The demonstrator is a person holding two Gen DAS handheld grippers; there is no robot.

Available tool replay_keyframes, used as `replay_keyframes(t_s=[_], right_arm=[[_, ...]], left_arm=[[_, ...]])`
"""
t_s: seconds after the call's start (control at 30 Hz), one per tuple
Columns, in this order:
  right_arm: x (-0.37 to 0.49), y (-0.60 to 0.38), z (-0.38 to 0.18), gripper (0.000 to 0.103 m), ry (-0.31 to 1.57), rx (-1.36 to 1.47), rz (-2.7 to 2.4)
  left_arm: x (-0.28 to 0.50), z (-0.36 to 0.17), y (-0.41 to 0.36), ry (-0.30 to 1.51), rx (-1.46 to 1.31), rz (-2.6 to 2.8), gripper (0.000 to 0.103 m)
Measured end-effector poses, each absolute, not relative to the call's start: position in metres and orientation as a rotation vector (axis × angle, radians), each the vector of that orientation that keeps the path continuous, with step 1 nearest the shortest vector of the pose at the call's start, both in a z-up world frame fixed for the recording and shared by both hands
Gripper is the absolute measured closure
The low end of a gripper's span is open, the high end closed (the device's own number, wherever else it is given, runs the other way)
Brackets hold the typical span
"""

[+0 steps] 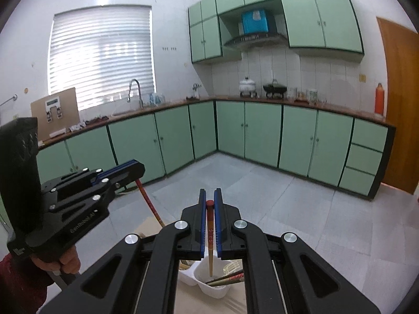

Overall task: Organize utensils
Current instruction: 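Lift both red-patterned chopsticks and lower them into the white holder, then open both tools to release the chopsticks and withdraw from the holder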

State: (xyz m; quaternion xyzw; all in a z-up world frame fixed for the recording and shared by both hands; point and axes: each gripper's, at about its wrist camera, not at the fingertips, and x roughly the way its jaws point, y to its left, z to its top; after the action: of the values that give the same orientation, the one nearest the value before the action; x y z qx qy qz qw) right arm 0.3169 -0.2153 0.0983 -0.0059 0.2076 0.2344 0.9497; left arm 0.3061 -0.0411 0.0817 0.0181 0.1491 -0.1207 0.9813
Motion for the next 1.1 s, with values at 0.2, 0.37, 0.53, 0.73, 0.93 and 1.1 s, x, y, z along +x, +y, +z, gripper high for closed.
replay_keyframes(t_s=[0.2,0.37,0.53,0.73,0.93,1.1], right_arm=[[0.336,-0.208,0.060,0.097,0.501,-0.024,0.483],[0.342,-0.211,0.040,0.096,0.528,-0.009,0.462],[0.335,-0.217,0.042,0.080,0.505,-0.013,0.433],[0.310,-0.231,0.053,0.061,0.448,0.009,0.396],[0.274,-0.243,0.056,0.040,0.407,0.017,0.346],[0.243,-0.250,0.047,0.028,0.405,0.021,0.312]], left_arm=[[0.337,0.036,-0.032,0.417,0.032,-0.228,0.098],[0.345,0.018,-0.021,0.460,0.035,-0.223,0.094],[0.333,0.023,-0.011,0.432,0.015,-0.201,0.072],[0.307,0.040,-0.003,0.384,-0.017,-0.184,0.053],[0.266,0.048,-0.001,0.337,-0.011,-0.149,0.019],[0.236,0.045,0.003,0.346,-0.037,-0.145,0.013]])
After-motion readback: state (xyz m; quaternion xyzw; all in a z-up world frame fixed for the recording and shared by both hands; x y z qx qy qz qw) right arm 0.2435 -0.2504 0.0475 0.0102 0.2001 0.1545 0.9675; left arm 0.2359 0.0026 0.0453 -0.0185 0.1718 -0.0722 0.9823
